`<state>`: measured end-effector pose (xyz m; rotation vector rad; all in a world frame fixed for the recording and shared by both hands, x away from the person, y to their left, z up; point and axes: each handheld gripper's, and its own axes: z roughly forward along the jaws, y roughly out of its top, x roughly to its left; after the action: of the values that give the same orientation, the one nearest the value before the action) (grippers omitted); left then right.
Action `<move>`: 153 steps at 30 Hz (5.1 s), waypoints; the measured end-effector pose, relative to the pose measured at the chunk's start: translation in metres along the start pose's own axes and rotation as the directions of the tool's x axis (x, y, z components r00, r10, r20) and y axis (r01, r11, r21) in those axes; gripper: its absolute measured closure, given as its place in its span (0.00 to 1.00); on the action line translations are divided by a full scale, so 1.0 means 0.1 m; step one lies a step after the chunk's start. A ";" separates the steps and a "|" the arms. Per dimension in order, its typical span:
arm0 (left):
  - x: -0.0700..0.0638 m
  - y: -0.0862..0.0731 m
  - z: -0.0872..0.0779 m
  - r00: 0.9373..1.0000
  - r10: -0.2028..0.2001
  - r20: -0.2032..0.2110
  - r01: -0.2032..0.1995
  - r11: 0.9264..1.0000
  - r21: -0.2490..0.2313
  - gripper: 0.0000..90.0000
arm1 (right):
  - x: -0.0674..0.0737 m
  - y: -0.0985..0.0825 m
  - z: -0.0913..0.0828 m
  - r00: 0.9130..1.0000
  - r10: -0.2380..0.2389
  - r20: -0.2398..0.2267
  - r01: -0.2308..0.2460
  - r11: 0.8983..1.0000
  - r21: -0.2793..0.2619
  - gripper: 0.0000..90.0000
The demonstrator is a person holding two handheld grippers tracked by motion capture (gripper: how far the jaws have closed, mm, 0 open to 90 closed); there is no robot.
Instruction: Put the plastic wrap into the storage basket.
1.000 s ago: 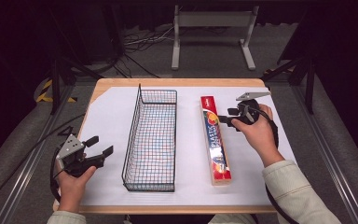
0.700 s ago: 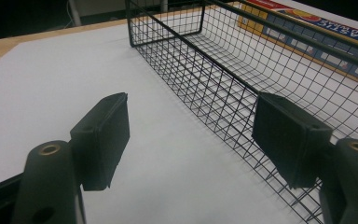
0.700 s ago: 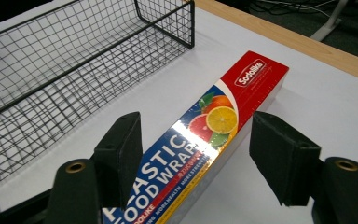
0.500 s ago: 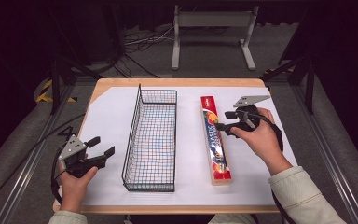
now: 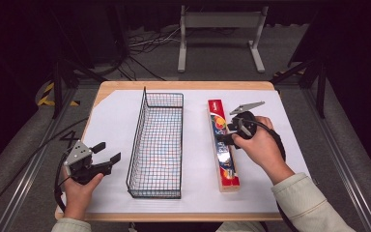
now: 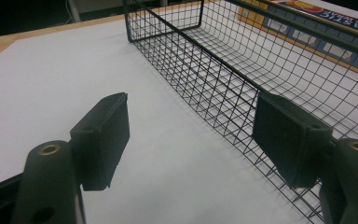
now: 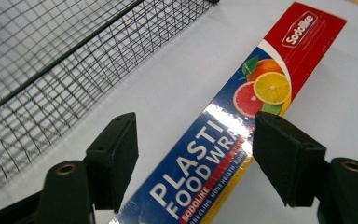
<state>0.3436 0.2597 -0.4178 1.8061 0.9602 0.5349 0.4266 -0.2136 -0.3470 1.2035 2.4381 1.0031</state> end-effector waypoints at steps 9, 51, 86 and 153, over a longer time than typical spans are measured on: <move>0.00 0.00 -0.01 1.000 0.004 -0.002 -0.004 1.000 0.000 0.31 | 0.04 0.05 0.22 0.983 0.122 0.141 -0.130 0.990 0.049 0.23; 0.00 -0.04 -0.07 1.000 0.012 -0.027 -0.011 1.000 0.011 0.30 | 0.06 0.12 0.90 0.880 0.250 0.404 -0.392 0.863 0.318 0.35; 0.02 -0.02 -0.05 0.999 0.002 -0.040 -0.002 1.000 -0.006 0.31 | 0.20 0.49 0.65 0.810 0.410 0.419 -0.539 0.803 0.255 0.43; -0.02 0.02 -0.02 0.997 0.007 -0.072 -0.009 1.000 -0.030 0.30 | 1.25 1.23 0.85 0.807 0.507 0.301 -0.565 0.811 0.150 0.43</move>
<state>0.3414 0.2586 -0.4150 1.7747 0.9886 0.6195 0.4639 -0.0242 -0.3166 2.0524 2.0900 0.6309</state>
